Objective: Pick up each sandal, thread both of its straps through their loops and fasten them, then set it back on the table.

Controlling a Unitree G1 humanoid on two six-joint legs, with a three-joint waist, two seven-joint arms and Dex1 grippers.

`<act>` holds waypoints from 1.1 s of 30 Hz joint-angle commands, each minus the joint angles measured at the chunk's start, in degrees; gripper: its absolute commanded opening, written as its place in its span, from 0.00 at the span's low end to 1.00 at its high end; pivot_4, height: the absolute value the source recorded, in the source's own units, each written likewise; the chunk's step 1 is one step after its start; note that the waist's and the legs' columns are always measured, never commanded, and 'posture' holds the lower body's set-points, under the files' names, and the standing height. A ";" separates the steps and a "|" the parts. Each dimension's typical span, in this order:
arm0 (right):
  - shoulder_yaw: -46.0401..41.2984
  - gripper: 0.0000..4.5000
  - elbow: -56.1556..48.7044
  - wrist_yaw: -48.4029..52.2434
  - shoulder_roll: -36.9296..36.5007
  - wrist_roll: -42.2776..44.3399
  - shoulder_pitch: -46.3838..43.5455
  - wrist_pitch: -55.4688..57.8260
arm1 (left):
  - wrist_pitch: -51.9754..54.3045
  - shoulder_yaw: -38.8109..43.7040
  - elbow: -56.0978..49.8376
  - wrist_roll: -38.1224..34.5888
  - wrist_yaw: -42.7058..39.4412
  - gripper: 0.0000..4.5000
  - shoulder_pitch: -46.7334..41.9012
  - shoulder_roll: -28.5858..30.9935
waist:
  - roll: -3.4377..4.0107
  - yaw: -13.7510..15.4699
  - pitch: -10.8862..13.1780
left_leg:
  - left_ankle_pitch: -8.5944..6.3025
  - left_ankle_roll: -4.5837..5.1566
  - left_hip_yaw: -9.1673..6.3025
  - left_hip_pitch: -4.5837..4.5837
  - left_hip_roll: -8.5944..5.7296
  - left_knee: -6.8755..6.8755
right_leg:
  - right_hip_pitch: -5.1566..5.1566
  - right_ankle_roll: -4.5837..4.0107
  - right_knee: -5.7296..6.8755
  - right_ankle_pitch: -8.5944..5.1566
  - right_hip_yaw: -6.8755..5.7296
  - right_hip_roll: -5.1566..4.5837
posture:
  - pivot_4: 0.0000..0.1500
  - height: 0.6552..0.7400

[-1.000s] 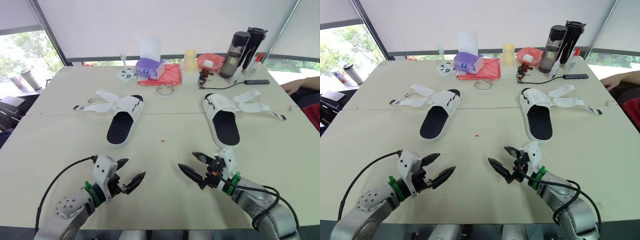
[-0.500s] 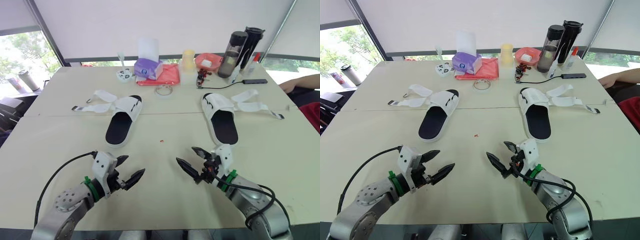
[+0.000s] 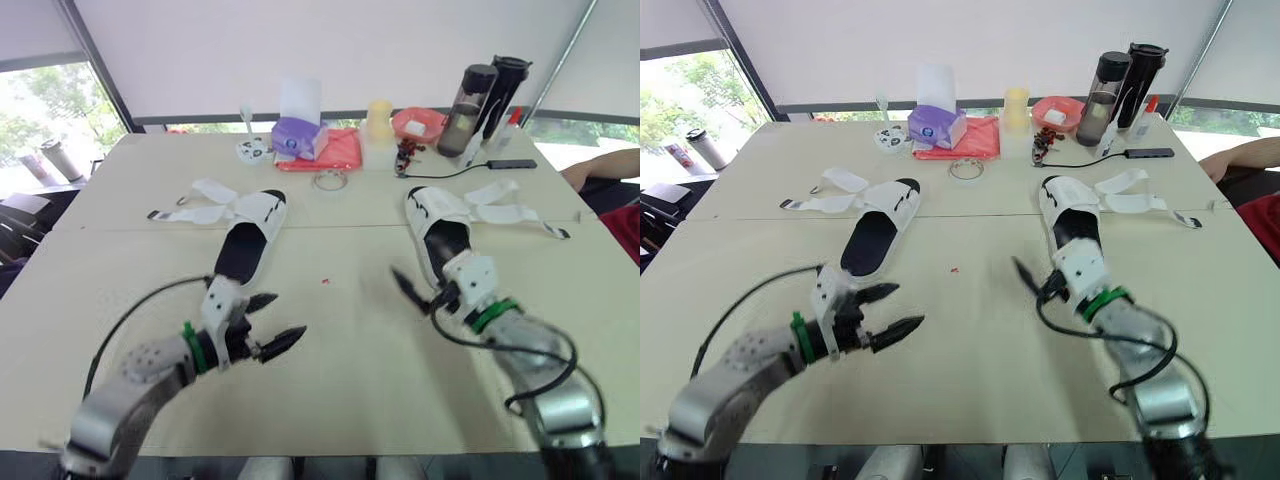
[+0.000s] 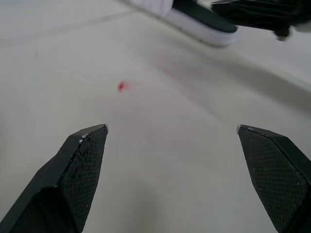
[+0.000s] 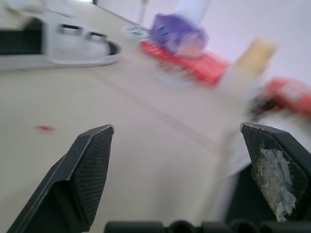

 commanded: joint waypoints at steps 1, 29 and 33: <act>2.15 0.99 5.21 0.35 -5.30 -9.84 -2.79 -5.07 | 3.48 1.25 -0.49 -5.42 -1.99 0.98 -5.41 0.45 | -0.13 -0.07 -0.04 | 0.01 0.01 0.01 0.00 0.01 -0.03 | 0.04 0.02 0.00 0.01 0.01 0.00 | 1.00 1.00; 24.53 0.99 62.83 -22.41 -1.89 -46.73 -42.34 -16.66 | 3.17 -1.10 2.57 -4.56 -5.39 0.98 -8.49 -0.66 | -0.21 -1.99 0.03 | 0.07 -0.04 0.76 0.01 0.11 -0.10 | -0.17 0.20 0.16 0.18 0.58 0.03 | 1.00 1.00; 26.83 0.94 72.41 -25.15 0.89 -47.73 -48.16 -17.48 | 3.42 -1.02 1.83 -4.79 -4.05 0.99 -7.92 -1.60 | -0.21 -1.96 0.03 | 0.15 -0.18 0.76 0.01 0.13 -0.10 | -0.18 0.18 0.17 0.19 0.60 0.06 | 1.00 1.00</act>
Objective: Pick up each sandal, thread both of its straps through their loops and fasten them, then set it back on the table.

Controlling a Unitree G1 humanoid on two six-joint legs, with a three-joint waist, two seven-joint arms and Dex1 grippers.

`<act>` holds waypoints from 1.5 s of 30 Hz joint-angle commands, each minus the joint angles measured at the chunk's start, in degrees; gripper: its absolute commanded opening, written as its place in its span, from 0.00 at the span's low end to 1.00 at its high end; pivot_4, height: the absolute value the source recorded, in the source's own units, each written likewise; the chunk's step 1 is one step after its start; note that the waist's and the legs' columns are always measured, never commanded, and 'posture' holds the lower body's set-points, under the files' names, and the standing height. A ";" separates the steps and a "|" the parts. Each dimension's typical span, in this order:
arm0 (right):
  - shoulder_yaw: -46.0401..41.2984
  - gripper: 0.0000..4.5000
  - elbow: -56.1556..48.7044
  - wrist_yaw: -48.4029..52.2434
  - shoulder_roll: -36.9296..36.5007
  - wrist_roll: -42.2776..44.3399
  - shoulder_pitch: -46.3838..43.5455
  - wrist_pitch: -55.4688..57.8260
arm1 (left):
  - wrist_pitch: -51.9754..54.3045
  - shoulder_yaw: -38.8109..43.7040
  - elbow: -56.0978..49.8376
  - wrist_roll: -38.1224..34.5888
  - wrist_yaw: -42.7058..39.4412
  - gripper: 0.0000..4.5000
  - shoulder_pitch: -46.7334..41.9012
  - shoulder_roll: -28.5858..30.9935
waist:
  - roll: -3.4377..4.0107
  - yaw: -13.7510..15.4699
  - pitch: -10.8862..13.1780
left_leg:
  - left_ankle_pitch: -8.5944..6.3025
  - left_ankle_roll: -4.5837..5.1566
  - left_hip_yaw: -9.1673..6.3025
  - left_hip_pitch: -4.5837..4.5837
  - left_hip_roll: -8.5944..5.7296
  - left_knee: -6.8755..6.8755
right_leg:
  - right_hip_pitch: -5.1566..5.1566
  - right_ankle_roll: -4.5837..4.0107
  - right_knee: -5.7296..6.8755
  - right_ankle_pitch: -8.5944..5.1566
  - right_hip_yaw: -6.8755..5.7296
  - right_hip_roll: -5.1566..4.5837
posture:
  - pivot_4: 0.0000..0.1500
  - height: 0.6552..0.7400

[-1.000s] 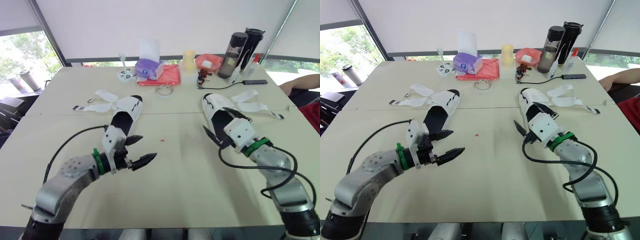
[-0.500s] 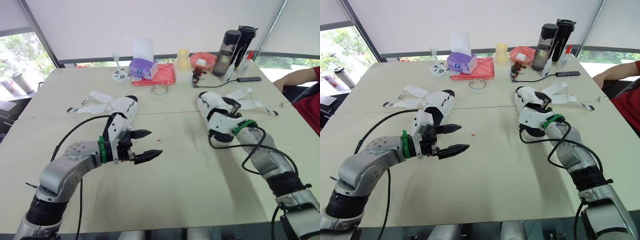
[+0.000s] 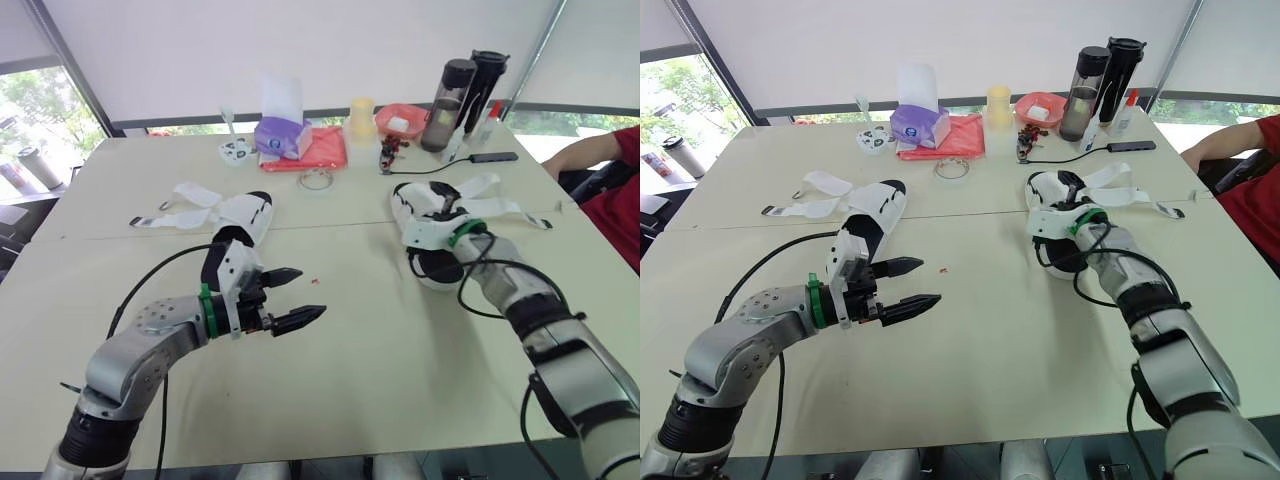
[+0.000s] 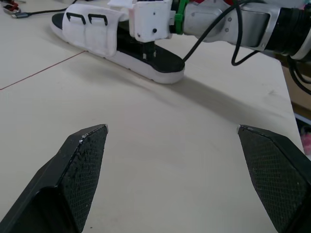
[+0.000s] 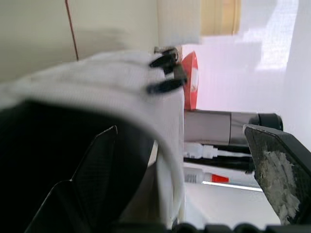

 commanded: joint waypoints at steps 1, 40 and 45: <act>1.13 0.87 5.99 -3.32 1.28 -0.93 -4.64 -1.62 | -0.21 1.09 -2.49 -1.02 1.27 1.00 0.30 -0.57 | 0.00 0.07 0.00 | 0.05 -0.08 0.00 0.00 0.00 0.00 | 0.00 0.00 0.00 0.00 0.00 0.00 | 1.00 1.00; 4.95 0.01 -22.61 -22.67 -15.81 -22.79 3.23 -61.79 | 0.73 2.28 1.81 -3.16 -3.51 1.00 -3.07 2.32 | 0.00 -0.32 0.03 | 0.06 -0.08 0.53 0.26 0.63 0.02 | -0.15 -0.30 0.05 0.35 0.89 0.76 | 1.00 1.00; 14.95 0.01 -19.09 -42.90 -15.51 -39.57 -4.22 -58.24 | 1.13 2.12 2.16 -3.43 -2.95 1.00 -3.53 1.73 | -0.07 0.09 0.06 | 0.17 -0.27 0.61 0.28 0.68 -0.14 | -0.41 -0.36 0.33 0.34 1.04 0.82 | 1.00 1.00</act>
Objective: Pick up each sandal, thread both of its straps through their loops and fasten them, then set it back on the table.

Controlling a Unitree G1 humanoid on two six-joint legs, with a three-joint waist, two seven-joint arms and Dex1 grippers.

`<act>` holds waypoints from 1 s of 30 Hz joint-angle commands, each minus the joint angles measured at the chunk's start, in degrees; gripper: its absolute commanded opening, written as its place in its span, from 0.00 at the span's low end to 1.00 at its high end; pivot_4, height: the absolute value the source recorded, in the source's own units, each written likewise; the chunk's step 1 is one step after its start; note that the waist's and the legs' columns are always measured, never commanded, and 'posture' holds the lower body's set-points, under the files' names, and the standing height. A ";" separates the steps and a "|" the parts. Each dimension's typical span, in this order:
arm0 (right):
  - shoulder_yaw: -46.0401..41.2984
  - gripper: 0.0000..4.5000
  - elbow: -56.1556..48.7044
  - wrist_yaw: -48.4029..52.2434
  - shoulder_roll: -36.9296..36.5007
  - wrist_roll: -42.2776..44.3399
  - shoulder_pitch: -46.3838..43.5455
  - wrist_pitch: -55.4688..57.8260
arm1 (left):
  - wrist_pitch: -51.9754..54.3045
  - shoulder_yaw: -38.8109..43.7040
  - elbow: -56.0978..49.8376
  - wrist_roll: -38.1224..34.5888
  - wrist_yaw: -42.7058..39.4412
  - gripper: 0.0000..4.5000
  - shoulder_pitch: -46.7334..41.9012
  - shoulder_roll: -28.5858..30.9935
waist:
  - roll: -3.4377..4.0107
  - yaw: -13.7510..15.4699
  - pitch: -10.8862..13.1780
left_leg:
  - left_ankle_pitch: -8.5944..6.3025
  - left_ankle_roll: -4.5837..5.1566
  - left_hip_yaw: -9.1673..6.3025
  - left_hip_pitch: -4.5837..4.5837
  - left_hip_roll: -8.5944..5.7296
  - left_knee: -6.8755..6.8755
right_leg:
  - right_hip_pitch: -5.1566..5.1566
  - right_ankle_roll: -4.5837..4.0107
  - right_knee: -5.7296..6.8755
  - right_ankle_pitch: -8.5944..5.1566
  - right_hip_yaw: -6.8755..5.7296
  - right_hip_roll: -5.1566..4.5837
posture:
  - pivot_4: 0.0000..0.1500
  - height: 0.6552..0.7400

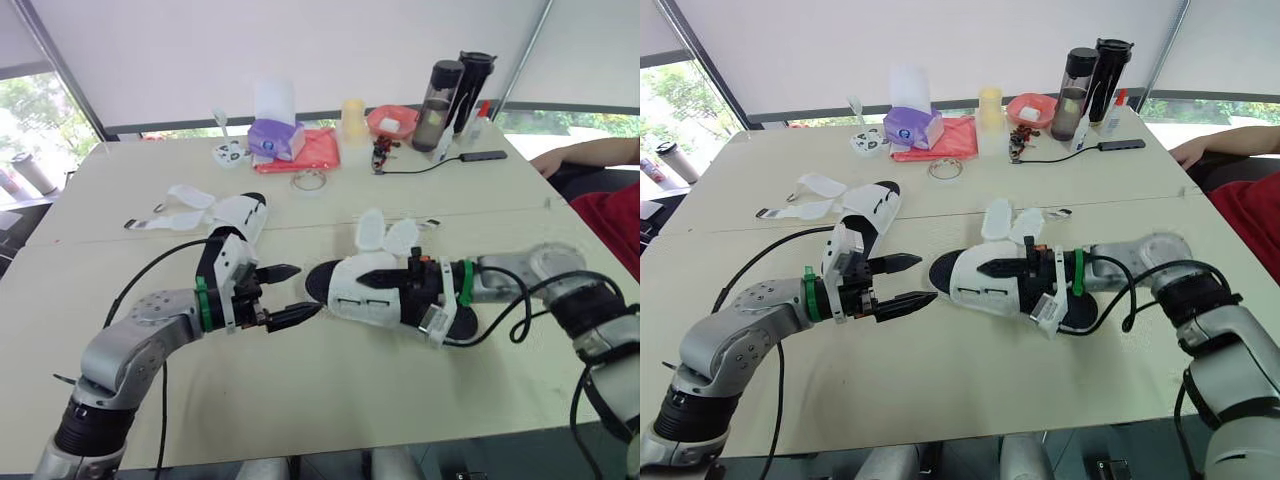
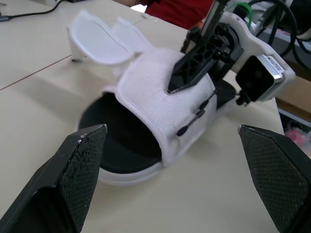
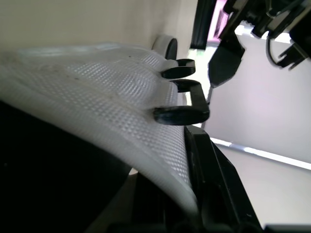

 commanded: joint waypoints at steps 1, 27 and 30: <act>6.43 0.01 2.08 -14.32 0.40 -9.48 -4.41 3.05 | -0.16 1.26 -0.58 -0.87 0.37 1.00 -0.86 -0.33 | -0.06 0.10 0.02 | 0.05 -0.09 0.02 0.00 0.00 -0.03 | -0.07 0.00 0.09 0.00 0.04 0.00 | 1.00 1.00; 9.17 0.99 6.74 -11.73 -4.31 4.25 -3.24 4.17 | -4.25 0.46 2.41 2.80 -0.68 1.00 1.64 0.51 | -0.38 0.17 0.13 | 0.27 -0.31 0.11 0.64 0.05 -0.69 | 0.22 -0.02 0.16 -0.01 0.22 0.06 | 1.00 1.00; 4.33 0.99 2.31 -5.34 -7.64 11.74 2.53 4.13 | -7.30 0.30 4.29 5.09 -1.65 1.00 1.30 0.46 | -0.42 0.09 0.15 | 0.26 -0.27 0.09 0.63 0.04 -0.68 | 0.26 -0.02 0.12 -0.01 0.22 0.07 | 1.00 1.00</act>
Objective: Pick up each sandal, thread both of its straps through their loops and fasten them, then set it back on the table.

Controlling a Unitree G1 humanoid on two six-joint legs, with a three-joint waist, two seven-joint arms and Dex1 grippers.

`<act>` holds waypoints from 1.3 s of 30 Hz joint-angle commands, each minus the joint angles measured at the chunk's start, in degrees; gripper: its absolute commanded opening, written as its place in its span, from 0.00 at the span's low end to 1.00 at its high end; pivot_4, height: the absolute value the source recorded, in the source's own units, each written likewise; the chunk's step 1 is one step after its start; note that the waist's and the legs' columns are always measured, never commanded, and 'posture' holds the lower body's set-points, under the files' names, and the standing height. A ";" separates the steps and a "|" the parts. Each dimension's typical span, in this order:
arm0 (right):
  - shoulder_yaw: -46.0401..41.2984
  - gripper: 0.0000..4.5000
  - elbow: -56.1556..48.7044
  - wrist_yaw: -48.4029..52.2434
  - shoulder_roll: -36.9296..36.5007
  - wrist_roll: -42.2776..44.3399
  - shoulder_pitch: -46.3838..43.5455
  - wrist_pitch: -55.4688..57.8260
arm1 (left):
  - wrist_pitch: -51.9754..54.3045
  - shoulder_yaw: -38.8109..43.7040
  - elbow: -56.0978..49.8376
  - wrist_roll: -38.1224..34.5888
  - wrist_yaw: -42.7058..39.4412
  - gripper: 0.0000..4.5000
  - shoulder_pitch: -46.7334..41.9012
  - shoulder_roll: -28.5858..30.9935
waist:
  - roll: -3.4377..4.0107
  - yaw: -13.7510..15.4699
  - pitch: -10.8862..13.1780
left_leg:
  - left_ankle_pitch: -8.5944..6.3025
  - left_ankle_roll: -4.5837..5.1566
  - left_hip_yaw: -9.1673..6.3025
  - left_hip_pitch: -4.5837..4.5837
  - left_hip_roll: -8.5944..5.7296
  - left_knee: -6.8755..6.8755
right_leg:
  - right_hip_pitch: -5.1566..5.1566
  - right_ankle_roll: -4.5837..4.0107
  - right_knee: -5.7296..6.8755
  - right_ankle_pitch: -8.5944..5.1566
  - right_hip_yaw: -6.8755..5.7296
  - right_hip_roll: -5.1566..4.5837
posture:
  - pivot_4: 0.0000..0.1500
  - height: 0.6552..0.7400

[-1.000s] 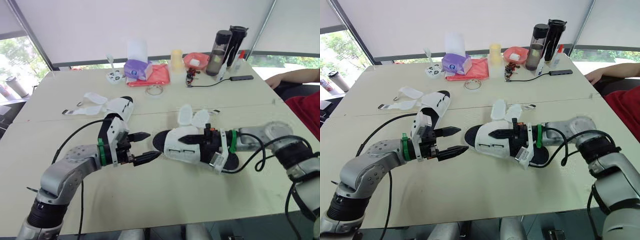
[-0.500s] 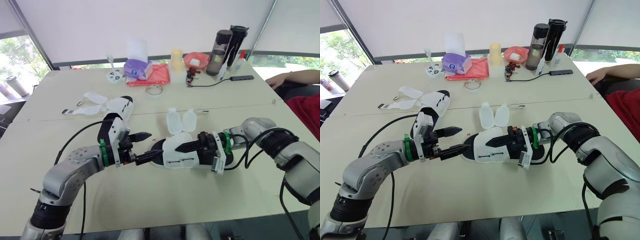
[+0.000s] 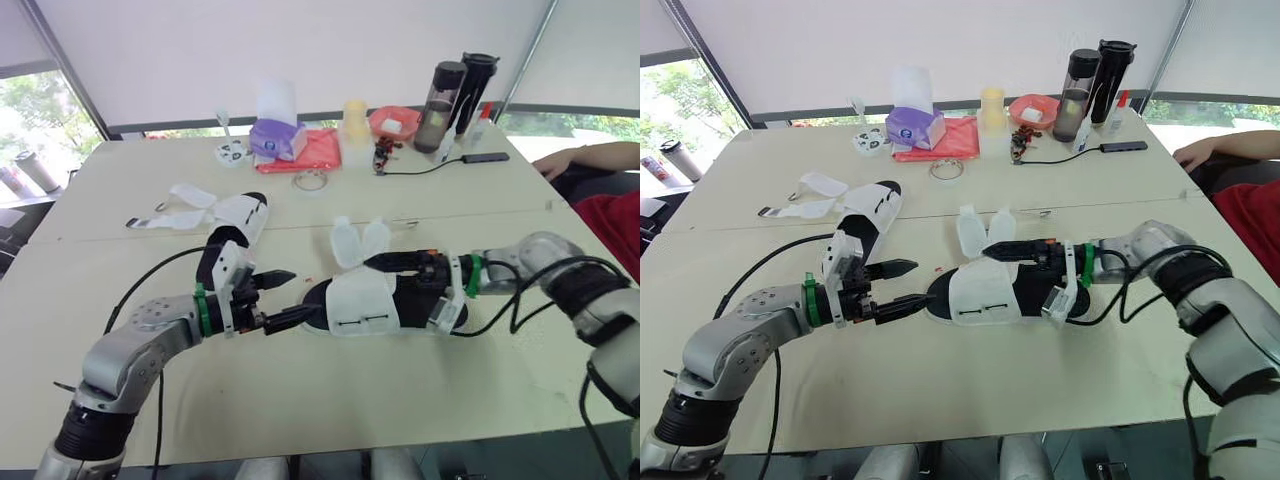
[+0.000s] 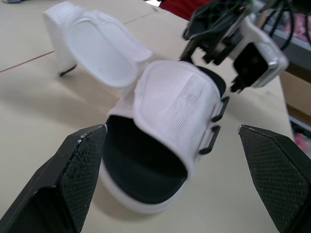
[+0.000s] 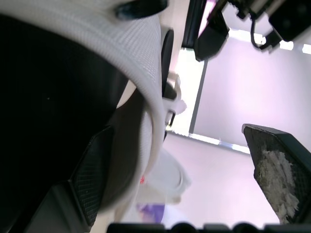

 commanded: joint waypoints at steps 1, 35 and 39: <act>-6.99 0.99 -5.48 7.53 -3.73 10.72 5.36 0.23 | -4.01 0.69 1.05 2.02 -2.04 1.00 -0.74 0.45 | -0.01 -0.14 0.01 | 0.00 0.01 0.01 0.00 0.00 0.00 | 0.01 0.00 0.00 0.00 0.00 0.00 | 1.00 1.00; -55.38 1.00 -15.09 27.51 19.46 169.37 11.96 124.44 | -26.35 -21.53 26.52 30.09 -19.06 0.01 -14.30 -6.78 | -0.12 0.33 0.06 | -0.23 0.60 0.00 -0.21 0.07 0.07 | 0.26 0.15 -0.80 0.22 -0.19 -0.13 | 1.00 1.00; -58.46 1.00 -4.74 21.75 26.47 168.61 4.69 125.07 | -26.62 -21.54 25.43 30.58 -18.24 0.01 -14.19 -7.38 | -0.06 -0.03 0.04 | -0.22 0.61 0.08 -0.17 0.08 0.07 | 0.23 0.28 -0.75 0.31 -0.17 -0.11 | 1.00 1.00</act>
